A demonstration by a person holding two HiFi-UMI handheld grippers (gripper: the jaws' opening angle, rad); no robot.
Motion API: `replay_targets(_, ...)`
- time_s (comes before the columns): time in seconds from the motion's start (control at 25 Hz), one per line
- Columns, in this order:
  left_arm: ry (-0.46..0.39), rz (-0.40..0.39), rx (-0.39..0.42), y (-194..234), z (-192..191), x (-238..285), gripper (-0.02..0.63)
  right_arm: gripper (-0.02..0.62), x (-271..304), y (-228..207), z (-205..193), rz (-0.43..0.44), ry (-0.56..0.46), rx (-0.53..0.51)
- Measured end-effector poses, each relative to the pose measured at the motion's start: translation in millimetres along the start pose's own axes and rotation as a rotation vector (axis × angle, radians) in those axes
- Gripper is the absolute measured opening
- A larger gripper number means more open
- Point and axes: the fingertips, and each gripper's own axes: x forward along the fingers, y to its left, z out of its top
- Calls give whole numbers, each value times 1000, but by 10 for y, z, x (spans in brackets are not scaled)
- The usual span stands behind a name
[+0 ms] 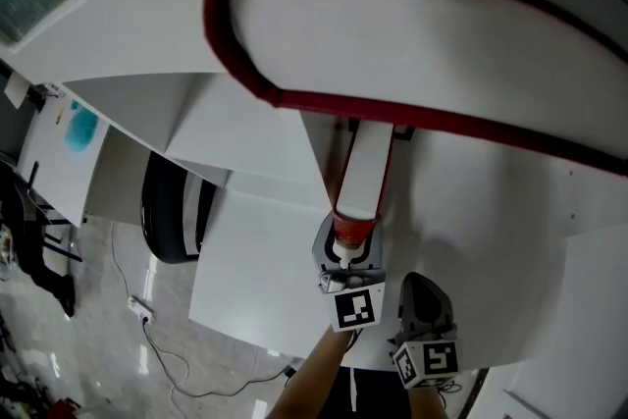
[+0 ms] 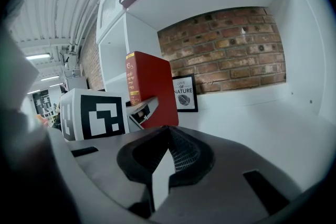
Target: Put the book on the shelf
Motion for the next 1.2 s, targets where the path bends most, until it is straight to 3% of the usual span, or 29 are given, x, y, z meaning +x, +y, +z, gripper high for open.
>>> replay_targets(0.16, 26, -2, 22, -28, -56, -19, 247, 15, -25, 5, 22, -3, -3, 10)
replay_targets(0.6, 87, 53, -19, 7, -194, 54, 247, 15, -27, -52, 40, 4, -10, 14)
replay_targets(1.2, 185, 54, -57, 43, -268, 321, 247, 15, 18, -126, 21, 15, 1, 11)
